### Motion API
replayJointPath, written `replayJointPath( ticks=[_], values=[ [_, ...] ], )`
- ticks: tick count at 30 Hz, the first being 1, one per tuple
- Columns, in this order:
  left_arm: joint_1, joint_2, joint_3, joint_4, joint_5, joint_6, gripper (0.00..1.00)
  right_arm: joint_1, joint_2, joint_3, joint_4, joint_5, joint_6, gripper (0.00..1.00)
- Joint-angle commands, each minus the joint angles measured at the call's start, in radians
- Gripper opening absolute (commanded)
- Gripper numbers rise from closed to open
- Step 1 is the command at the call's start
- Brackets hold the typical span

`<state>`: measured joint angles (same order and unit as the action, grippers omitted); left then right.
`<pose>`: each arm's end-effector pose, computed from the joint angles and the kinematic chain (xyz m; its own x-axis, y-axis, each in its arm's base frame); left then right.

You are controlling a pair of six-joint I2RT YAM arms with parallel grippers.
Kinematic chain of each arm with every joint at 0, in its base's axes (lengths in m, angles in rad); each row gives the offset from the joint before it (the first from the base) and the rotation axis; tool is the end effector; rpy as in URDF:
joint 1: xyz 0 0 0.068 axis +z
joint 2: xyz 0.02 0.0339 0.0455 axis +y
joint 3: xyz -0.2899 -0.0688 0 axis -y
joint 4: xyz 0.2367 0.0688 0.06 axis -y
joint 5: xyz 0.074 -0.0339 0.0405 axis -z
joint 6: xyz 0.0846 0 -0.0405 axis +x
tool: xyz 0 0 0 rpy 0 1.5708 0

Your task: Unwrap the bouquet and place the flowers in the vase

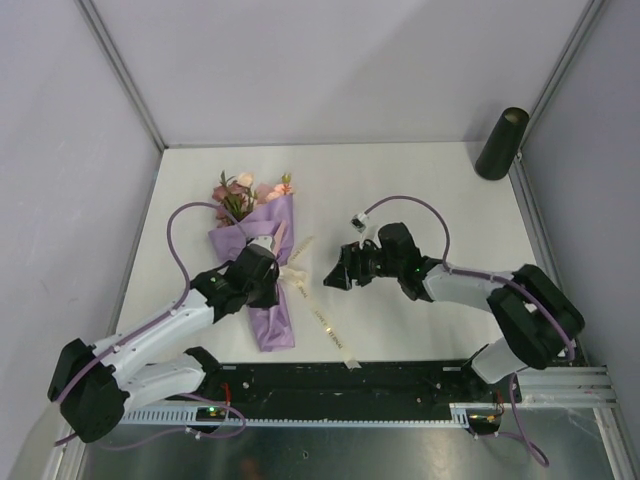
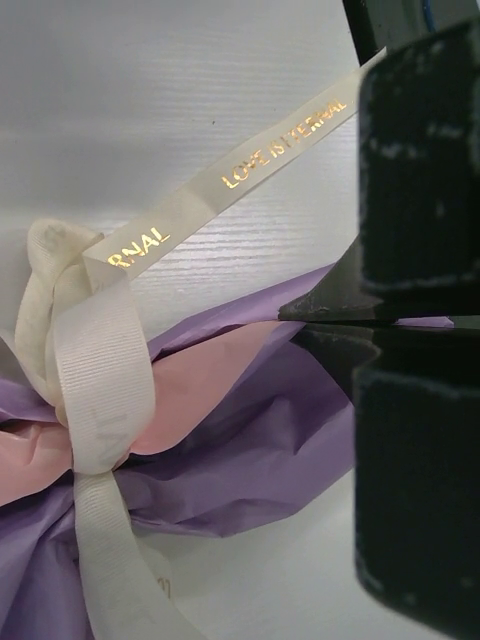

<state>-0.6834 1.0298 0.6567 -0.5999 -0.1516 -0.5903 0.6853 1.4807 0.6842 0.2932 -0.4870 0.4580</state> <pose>0.1645 -0.1175 0.2013 -0.8432 -0.0229 -0.5371 0.1070 0.9719 -0.2096 0.2325 0.2412 0.2032 -0.7226 -0.0860 -0.6859 -0.6212 0.5160 0.5898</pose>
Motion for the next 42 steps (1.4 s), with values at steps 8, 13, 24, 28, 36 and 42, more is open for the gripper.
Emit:
replayJointPath(
  ticks=[8, 13, 24, 28, 36, 42],
  values=[
    [-0.005, -0.048, -0.032, 0.112, 0.048, -0.059, 0.00, 0.031, 0.275, 0.062, 0.471, -0.188, 0.019, 0.63],
    [-0.006, -0.059, -0.045, 0.134, 0.078, -0.063, 0.00, 0.036, 0.347, 0.087, 0.549, -0.215, 0.057, 0.62],
    [-0.010, -0.173, -0.108, 0.142, 0.104, -0.111, 0.00, 0.042, 0.391, 0.127, 0.554, -0.286, -0.039, 0.62],
    [-0.010, -0.191, -0.117, 0.143, 0.115, -0.113, 0.00, 0.062, 0.410, 0.127, 0.668, -0.293, -0.045, 0.62],
    [-0.009, -0.216, -0.123, 0.144, 0.117, -0.122, 0.00, 0.087, 0.511, 0.127, 0.919, -0.298, 0.027, 0.59],
    [-0.009, -0.240, -0.144, 0.152, 0.114, -0.132, 0.00, 0.094, 0.543, 0.127, 0.985, -0.272, 0.054, 0.59]
  ],
)
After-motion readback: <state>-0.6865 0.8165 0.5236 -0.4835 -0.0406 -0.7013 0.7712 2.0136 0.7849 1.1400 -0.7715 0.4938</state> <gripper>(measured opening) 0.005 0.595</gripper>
